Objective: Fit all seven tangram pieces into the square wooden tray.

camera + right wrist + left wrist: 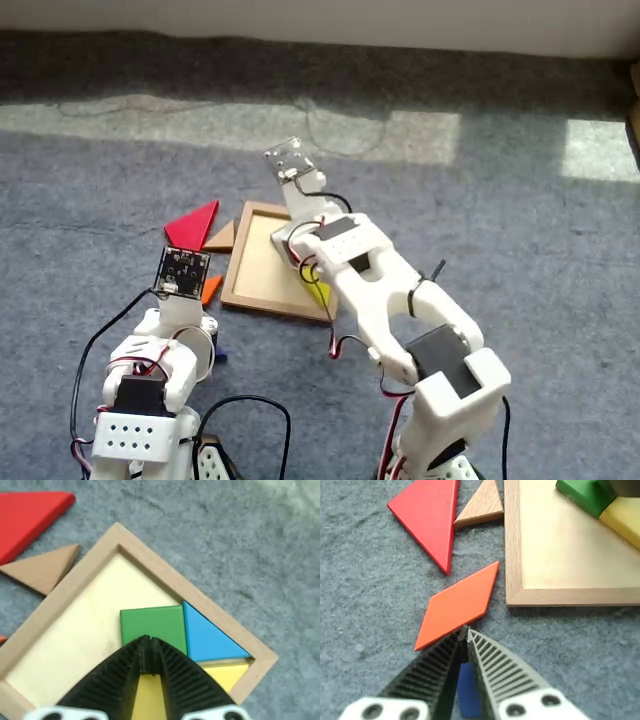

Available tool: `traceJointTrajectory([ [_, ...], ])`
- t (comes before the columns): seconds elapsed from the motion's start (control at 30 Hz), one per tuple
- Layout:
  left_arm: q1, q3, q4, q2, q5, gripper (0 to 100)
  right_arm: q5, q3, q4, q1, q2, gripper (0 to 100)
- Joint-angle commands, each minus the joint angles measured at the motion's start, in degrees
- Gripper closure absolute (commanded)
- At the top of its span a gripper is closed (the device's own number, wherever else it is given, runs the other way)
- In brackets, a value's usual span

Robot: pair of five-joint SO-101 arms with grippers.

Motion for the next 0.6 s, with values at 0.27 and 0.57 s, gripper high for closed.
traceJointTrajectory([
  [0.27, -0.6, 1.6, 0.4, -0.5, 0.4, 99, 8.9, -0.3, 3.7, 6.3, -0.9, 99.3],
  [0.57, -0.6, 1.6, 0.4, -0.5, 0.4, 99, 8.9, 5.3, 6.1, 7.0, -13.6, 99.3],
])
